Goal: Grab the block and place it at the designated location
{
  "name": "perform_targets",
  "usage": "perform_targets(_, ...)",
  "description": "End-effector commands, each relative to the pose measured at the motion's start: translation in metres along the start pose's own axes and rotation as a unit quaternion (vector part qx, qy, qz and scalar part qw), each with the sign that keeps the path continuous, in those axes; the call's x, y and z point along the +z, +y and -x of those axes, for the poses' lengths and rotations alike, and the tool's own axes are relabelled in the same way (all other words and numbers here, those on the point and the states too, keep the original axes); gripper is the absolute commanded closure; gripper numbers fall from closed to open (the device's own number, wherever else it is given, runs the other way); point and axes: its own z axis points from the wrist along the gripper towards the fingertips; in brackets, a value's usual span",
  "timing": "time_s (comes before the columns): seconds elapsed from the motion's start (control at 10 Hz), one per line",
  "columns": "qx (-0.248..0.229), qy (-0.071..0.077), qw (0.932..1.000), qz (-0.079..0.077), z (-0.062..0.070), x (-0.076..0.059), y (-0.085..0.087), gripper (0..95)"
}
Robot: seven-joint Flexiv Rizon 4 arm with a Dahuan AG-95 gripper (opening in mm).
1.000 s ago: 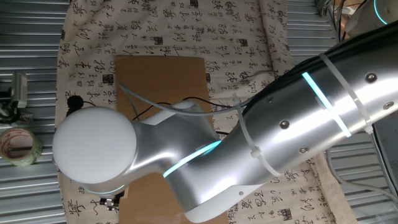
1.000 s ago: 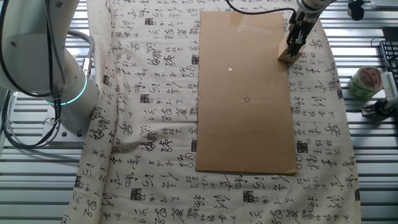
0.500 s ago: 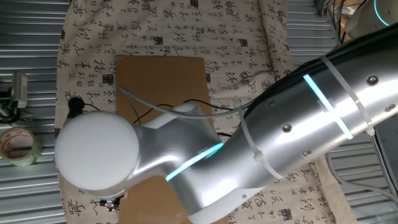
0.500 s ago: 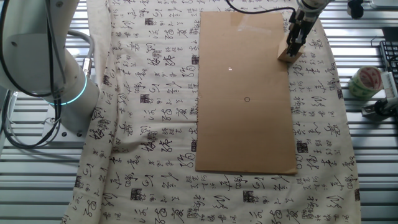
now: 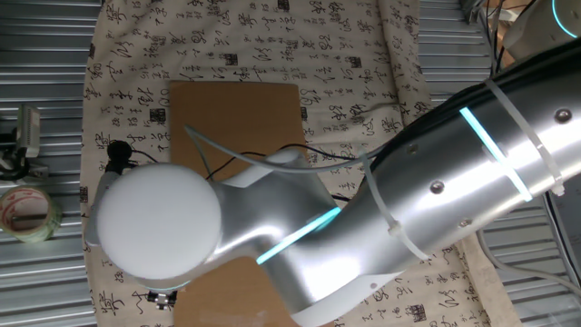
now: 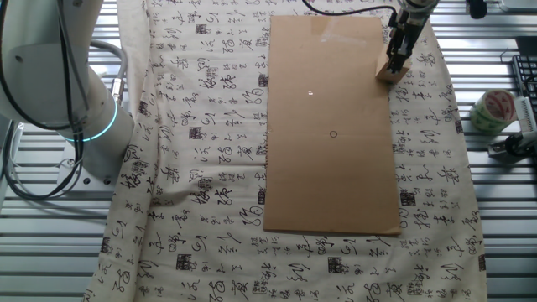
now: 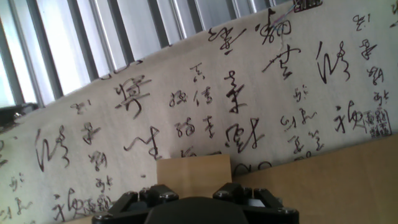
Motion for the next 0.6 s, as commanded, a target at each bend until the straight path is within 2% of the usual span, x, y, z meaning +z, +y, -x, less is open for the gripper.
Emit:
perform_targets(0.1,0.001,-0.018,0.9998,-0.001,-0.0015,-0.0055,-0.0017,95.0)
perform_targets(0.4,0.001,-0.015,0.9999,-0.002,-0.0022,-0.0127,-0.0003,95.0)
perform_targets(0.6,0.001,-0.014,0.9999,-0.001,-0.0024,-0.0127,-0.0006,95.0)
